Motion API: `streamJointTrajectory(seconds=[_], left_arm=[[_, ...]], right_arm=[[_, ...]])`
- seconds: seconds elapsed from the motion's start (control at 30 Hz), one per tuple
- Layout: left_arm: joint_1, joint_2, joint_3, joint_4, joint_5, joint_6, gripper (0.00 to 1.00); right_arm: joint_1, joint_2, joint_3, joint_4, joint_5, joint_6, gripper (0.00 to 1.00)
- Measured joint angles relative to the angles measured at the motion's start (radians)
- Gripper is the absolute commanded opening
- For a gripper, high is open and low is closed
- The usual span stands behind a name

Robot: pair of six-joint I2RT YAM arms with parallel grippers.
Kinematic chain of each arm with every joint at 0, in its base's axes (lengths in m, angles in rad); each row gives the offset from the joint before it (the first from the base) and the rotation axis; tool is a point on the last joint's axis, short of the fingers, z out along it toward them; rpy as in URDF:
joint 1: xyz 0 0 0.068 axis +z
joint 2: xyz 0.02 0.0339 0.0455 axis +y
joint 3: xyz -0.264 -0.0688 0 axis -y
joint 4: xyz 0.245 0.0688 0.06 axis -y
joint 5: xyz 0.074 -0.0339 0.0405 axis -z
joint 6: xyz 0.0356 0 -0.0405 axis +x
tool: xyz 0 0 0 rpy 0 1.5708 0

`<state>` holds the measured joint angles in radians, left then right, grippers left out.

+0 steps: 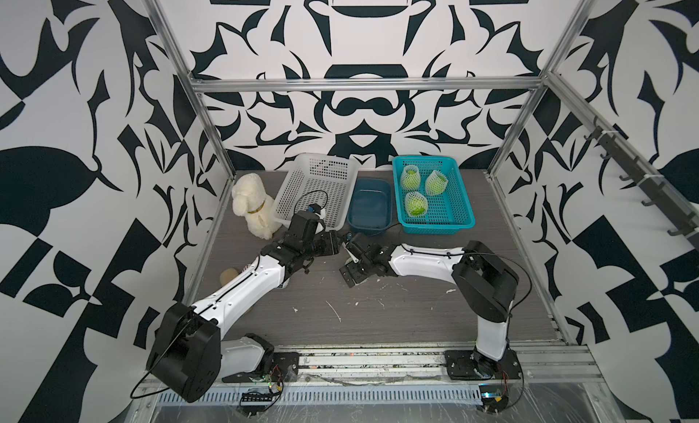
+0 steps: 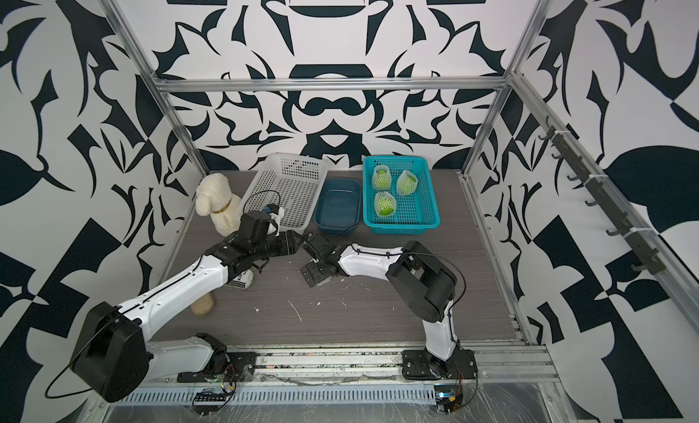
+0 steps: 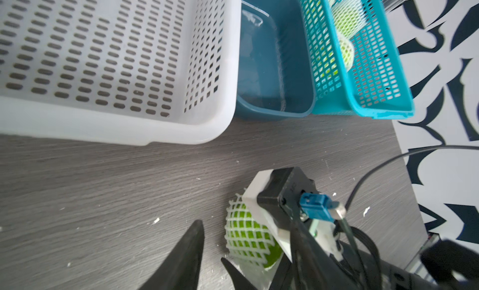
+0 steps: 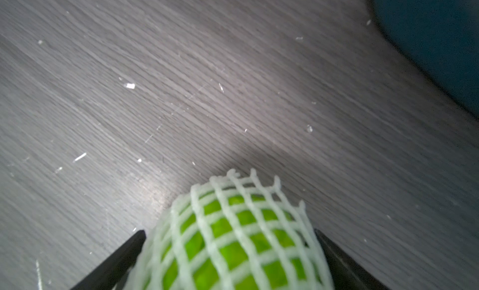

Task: Sleeve custard apples in foam nets
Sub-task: Put on the foam net on the custard apple.

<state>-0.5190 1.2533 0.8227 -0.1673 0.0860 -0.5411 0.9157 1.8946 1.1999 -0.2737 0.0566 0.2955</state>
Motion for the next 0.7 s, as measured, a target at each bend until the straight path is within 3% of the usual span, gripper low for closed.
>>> streamJointTrajectory(seconds=[0.3, 0.43, 0.7], left_arm=[[0.014, -0.014, -0.03, 0.008, 0.001, -0.002, 0.56], [0.016, -0.014, -0.031, 0.015, 0.002, -0.002, 0.56], [0.025, -0.014, -0.033, 0.023, 0.007, -0.009, 0.56]], right_arm=[[0.0, -0.124, 0.0, -0.076, 0.035, -0.011, 1.0], [0.0, -0.162, 0.0, -0.084, 0.038, -0.011, 0.95], [0.005, -0.127, 0.0, -0.089, 0.039, 0.001, 0.89]])
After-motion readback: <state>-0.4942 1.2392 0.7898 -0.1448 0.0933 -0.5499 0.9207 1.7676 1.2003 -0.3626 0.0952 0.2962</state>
